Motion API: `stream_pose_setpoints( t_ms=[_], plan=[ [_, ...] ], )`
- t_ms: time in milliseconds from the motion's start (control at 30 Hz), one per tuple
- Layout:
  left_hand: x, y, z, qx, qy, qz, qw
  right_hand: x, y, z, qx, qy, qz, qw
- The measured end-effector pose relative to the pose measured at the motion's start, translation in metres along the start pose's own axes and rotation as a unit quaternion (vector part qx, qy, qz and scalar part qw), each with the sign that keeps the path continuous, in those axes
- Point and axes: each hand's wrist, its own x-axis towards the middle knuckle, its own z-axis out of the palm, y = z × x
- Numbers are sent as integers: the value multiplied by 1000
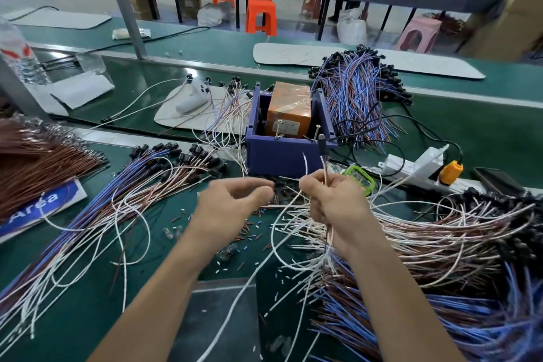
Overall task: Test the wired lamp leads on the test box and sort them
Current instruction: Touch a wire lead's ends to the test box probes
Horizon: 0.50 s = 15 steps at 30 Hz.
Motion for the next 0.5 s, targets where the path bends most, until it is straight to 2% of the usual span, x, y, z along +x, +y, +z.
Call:
stream_pose_setpoints(
  t_ms=[67, 133, 200, 267, 367, 500],
  plan=[
    [-5, 8, 20, -69, -88, -24, 993, 0, 2, 10, 2, 27, -32, 999],
    [-6, 12, 35, -76, -104, -34, 991, -3, 4, 17, 7, 37, -71, 997],
    [-6, 11, 40, -108, -81, -65, 989, -8, 4, 17, 48, 45, -85, 994],
    [-7, 8, 39, -150, -39, -98, 983, -8, 0, 9, 135, 72, -73, 986],
    [-8, 3, 37, -182, 16, -88, 979, -7, -8, -3, 248, 119, -51, 960],
    [-10, -3, 27, -244, 79, -71, 964, -9, -9, -11, 296, 128, -42, 946]
  ],
)
